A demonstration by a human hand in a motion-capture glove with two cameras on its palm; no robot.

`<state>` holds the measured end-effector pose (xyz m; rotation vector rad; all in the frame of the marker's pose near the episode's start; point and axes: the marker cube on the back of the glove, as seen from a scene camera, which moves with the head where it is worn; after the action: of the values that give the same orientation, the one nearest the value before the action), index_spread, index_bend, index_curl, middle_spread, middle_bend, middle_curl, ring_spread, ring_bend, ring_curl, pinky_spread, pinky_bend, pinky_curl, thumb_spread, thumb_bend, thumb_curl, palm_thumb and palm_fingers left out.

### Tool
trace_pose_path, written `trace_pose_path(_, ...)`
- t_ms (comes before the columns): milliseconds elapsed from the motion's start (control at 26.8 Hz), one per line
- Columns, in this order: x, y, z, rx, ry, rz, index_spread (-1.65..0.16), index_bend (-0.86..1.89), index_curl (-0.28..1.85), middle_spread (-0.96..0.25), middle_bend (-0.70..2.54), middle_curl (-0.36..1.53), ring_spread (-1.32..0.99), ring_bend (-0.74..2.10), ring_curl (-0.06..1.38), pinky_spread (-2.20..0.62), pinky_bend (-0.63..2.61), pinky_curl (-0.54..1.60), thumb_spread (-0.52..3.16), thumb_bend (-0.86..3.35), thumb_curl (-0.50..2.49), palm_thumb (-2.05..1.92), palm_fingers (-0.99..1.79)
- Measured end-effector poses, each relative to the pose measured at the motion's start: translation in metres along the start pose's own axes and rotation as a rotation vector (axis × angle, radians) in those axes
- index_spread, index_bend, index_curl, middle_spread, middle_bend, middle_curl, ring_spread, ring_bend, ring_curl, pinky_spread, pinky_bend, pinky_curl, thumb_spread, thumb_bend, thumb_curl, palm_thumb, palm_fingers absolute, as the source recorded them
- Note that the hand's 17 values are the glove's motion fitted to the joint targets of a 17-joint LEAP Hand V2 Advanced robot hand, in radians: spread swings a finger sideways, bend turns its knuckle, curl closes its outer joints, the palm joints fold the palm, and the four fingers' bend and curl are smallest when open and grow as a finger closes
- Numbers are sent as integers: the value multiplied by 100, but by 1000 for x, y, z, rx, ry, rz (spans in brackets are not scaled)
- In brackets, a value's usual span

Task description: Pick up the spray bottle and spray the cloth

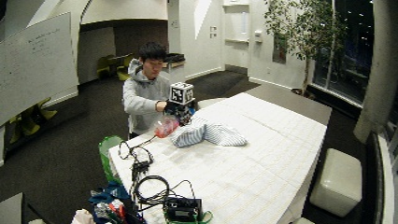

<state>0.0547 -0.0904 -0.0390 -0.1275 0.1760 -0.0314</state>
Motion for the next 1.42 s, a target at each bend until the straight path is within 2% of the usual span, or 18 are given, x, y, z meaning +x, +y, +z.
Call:
trace_pose_path(261, -45, -5, -73, 251, -343, -100, -23, 40, 56, -10, 63, 50, -20, 59, 47, -29, 34, 41, -4, -3, 71, 104, 138)
trace_pose_path(447, -101, -22, -115, 443, -819, -190, -23, 40, 56, -10, 63, 50, -20, 59, 47, -29, 34, 41, -4, -3, 71, 104, 138)
trace_pose_path(559, -136, -39, -123, 542, -1127, -203, -23, 40, 56, -10, 63, 50, -20, 59, 47, -29, 34, 41, -4, -3, 71, 104, 138)
trace_pose_path(708, -175, -68, -113, 616, -1355, -150, -22, 39, 56, -10, 63, 50, -19, 59, 47, -29, 34, 41, -4, -3, 71, 104, 137)
trace_pose_path(932, -213, -117, -78, 729, -1440, 24, -22, 38, 56, -10, 63, 50, -19, 59, 47, -29, 34, 41, -3, -3, 72, 105, 136)
trace_pose_path(1118, -231, -159, -38, 759, -1453, 194, -22, 36, 56, -10, 62, 50, -18, 59, 47, -28, 35, 41, -1, -3, 72, 105, 135)
trace_pose_path(1416, -258, -202, 8, 705, -1426, 274, -22, 30, 55, -11, 62, 49, -17, 57, 46, -28, 36, 42, 5, -4, 72, 105, 132)
